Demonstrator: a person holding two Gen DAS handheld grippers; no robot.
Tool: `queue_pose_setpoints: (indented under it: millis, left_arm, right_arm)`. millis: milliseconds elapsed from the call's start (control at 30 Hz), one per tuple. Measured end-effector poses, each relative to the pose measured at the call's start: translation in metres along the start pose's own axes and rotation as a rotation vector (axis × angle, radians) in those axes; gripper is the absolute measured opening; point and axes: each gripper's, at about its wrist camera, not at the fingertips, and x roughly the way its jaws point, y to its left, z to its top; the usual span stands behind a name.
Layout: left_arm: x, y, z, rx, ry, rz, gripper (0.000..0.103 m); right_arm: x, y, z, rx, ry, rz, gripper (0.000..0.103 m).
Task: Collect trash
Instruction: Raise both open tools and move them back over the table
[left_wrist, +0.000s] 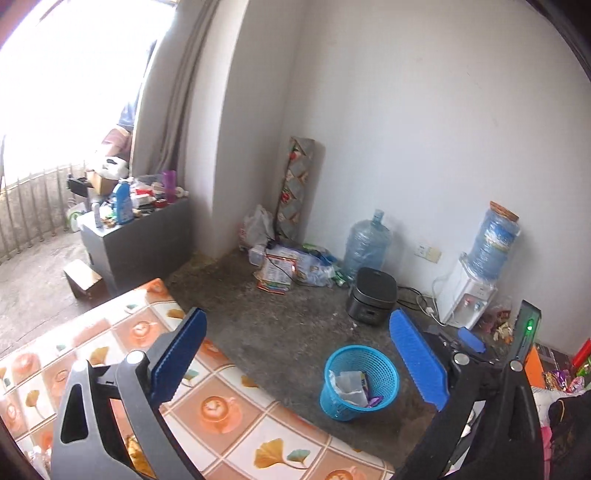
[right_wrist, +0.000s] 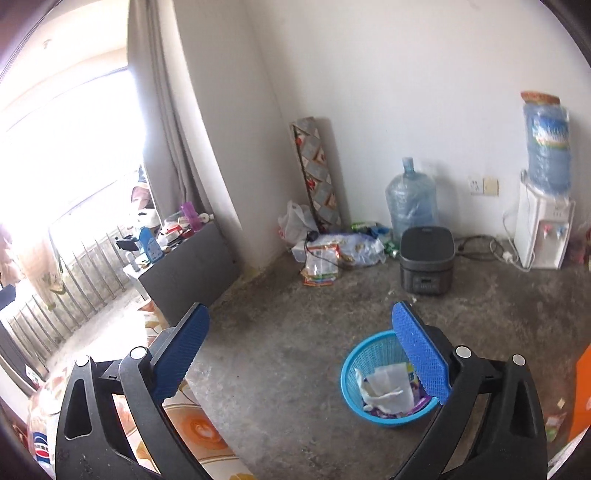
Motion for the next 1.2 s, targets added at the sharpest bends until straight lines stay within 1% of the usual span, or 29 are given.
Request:
queue_pose_setpoints:
  millis: [67,167,333,600,733,900,967,1033,1200]
  left_arm:
    - [-0.022,0.015,-0.004,-0.014,-0.035,0.048,0.097]
    - [-0.052,0.036,-0.013,-0.054,-0.069,0.096,0.097]
    - [-0.09,0.068,-0.032,-0.119,-0.094,0.14,0.097]
    - [-0.127,0.105,-0.059,-0.182,-0.098,0.219,0.097]
    - [-0.14,0.121,-0.07,-0.2,-0.095,0.252,0.097]
    - [-0.153,0.145,-0.082,-0.253,-0.092,0.281,0.097]
    - [-0.156,0.153,-0.086,-0.269,-0.093,0.302,0.097]
    - [-0.163,0.162,-0.092,-0.277,-0.097,0.322,0.097]
    - [-0.177,0.188,-0.108,-0.326,-0.089,0.354,0.097]
  right_arm:
    - [-0.007,0.014,0.002,-0.032,-0.019,0.012,0.095]
    - [-0.013,0.033,0.0,-0.071,-0.021,0.03,0.095]
    - [-0.019,0.063,-0.007,-0.131,-0.015,0.084,0.095]
    - [-0.023,0.113,-0.021,-0.232,-0.007,0.166,0.095]
    - [-0.024,0.136,-0.029,-0.258,0.013,0.203,0.095]
    - [-0.026,0.151,-0.033,-0.26,0.034,0.268,0.095]
    - [-0.022,0.153,-0.034,-0.247,0.057,0.29,0.095]
    - [-0.016,0.154,-0.036,-0.229,0.104,0.327,0.095]
    - [0.003,0.172,-0.054,-0.188,0.27,0.455,0.095]
